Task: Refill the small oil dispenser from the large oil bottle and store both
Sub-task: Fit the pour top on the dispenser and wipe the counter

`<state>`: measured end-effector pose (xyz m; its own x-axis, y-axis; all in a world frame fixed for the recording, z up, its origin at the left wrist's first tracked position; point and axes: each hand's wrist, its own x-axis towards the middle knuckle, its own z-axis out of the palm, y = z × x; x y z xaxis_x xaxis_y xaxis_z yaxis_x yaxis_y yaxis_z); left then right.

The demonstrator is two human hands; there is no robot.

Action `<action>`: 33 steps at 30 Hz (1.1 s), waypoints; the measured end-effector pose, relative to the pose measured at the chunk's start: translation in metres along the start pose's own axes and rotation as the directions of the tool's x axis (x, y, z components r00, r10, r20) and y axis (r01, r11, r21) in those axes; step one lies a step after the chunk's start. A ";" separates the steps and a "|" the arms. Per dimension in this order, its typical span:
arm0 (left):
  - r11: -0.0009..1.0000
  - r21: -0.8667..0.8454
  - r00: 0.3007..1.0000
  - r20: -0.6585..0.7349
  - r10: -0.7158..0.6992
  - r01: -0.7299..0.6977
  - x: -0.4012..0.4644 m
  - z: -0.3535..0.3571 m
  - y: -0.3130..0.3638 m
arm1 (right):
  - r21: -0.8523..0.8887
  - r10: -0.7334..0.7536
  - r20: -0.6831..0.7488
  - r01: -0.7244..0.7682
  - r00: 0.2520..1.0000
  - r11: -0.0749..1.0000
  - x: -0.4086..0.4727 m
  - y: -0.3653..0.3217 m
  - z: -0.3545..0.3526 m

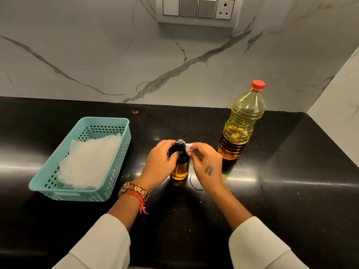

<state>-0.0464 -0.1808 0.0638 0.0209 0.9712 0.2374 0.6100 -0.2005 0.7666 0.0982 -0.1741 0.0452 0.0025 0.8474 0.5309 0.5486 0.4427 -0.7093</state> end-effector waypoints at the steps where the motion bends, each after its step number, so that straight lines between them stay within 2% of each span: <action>1: 1.000 0.012 1.000 0.000 -0.005 0.005 0.000 0.001 0.000 | 0.008 -0.004 -0.020 0.004 1.000 1.000 -0.004 0.001 0.001; 5: 1.000 0.023 1.000 0.014 0.003 -0.003 -0.001 0.001 0.002 | 0.085 0.110 -0.090 -0.103 0.990 0.991 -0.017 0.007 0.007; 9: 1.000 0.021 0.999 0.040 0.012 -0.013 0.000 -0.001 0.001 | 0.143 0.303 0.039 -0.305 0.952 0.941 -0.025 0.022 0.010; 11: 0.999 0.033 0.998 0.057 0.009 -0.010 0.002 -0.002 0.000 | 0.122 0.341 0.063 -0.346 0.938 0.930 -0.016 0.024 0.008; 14: 0.996 0.090 0.997 0.072 0.010 -0.017 0.006 -0.004 -0.002 | 0.152 0.284 0.030 -0.285 0.958 0.946 0.005 0.013 0.002; 18: 0.998 0.068 1.000 0.015 -0.005 0.004 0.006 -0.001 -0.002 | 0.176 0.153 -0.002 -0.151 0.988 0.973 0.008 0.002 0.004; 23: 0.994 0.110 0.997 -0.076 -0.008 0.016 0.000 0.009 -0.005 | 0.262 0.287 -0.050 -0.265 0.956 0.928 -0.016 0.011 0.010; 29: 0.989 0.147 0.995 -0.096 0.029 -0.014 0.001 0.010 -0.010 | 0.232 0.405 0.068 -0.409 0.912 0.882 -0.026 0.022 0.010; 31: 0.993 0.115 0.998 -0.065 0.019 -0.012 0.003 0.008 -0.013 | 0.256 0.431 0.075 -0.435 0.899 0.863 -0.018 0.020 0.007; 33: 0.998 0.006 0.997 -0.047 -0.056 0.056 0.003 0.006 -0.009 | 0.305 0.410 0.035 -0.400 0.912 0.864 -0.008 0.014 0.002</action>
<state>-0.0471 -0.1754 0.0541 -0.0503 0.9738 0.2219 0.6147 -0.1449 0.7753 0.1043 -0.1741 0.0300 0.1973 0.9642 0.1769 0.2176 0.1329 -0.9670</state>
